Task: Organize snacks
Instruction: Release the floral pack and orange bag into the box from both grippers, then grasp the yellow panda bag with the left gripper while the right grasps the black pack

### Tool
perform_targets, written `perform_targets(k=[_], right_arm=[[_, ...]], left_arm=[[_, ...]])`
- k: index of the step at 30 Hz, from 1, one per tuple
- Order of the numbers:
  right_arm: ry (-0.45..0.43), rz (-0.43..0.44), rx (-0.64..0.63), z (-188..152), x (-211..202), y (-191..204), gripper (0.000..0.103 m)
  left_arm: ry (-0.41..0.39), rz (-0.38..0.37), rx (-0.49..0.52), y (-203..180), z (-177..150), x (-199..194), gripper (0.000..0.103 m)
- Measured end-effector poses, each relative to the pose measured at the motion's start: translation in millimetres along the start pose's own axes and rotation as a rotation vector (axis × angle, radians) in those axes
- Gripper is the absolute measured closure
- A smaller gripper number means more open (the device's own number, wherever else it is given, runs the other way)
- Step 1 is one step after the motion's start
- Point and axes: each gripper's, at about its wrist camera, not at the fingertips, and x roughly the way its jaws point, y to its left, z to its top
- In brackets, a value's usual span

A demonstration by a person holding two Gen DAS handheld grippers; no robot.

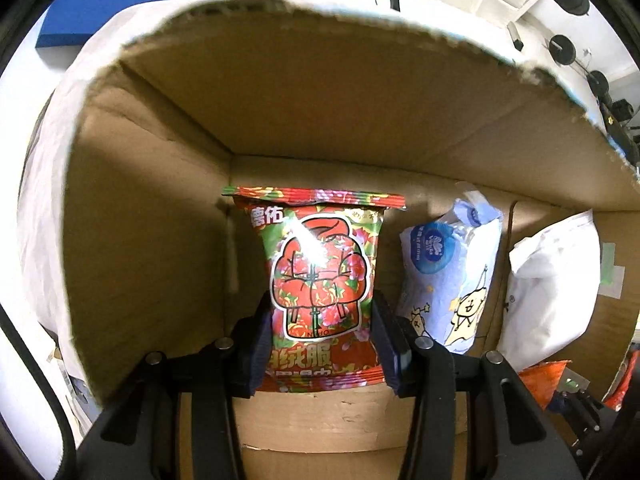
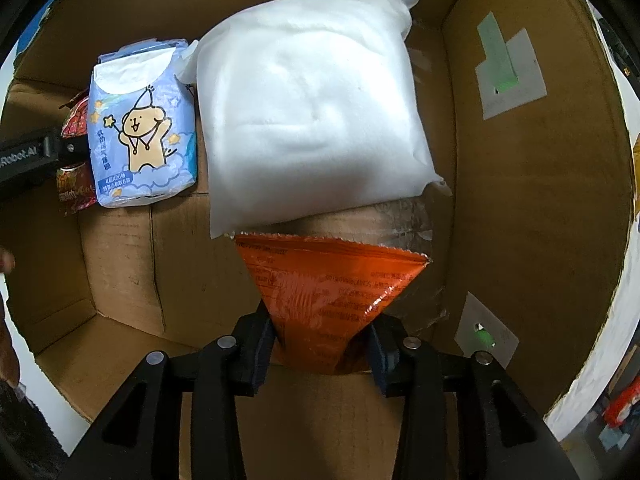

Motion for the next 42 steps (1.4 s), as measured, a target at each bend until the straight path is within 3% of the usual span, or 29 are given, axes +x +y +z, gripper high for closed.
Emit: perform_targets(k=[2,10,13,16,20,24,27,38,42], right_arm=[[-0.006,0.003,0.001,-1,-3,-3,0.044],[-0.026,0.04,0.002,-12,-26,-6,0.041],[-0.056,0.054,-0.01,-18,-43,-4,0.034],[-0.112,0.031,-0.025,-24,-64,-3,0.017],[-0.154,0.015,-0.038,-32,-88,-5,0.017],[-0.215,0.002,-0.051,-44,-112,-8,0.003],[-0.252,-0.003,-0.056,-54,-125,-5,0.001],[-0.373,0.005,-0.063,-96,-175,-5,0.0],[-0.407,0.008,-0.073,-111,-191,-8,0.0]], left_arm=[[-0.011,-0.002,-0.007,1,-2,-6,0.059],[-0.078,0.006,0.003,-6,-20,-38,0.059],[-0.117,0.016,0.03,-10,-32,-51,0.054],[-0.176,0.04,0.059,-18,-50,-70,0.052],[-0.232,0.04,0.067,-24,-55,-94,0.035],[-0.275,0.018,0.05,-25,-70,-111,0.01],[-0.301,0.004,0.042,-30,-76,-126,0.006],[-0.41,-0.026,0.027,-34,-123,-182,0.005],[-0.436,-0.002,0.042,-41,-140,-193,0.005]])
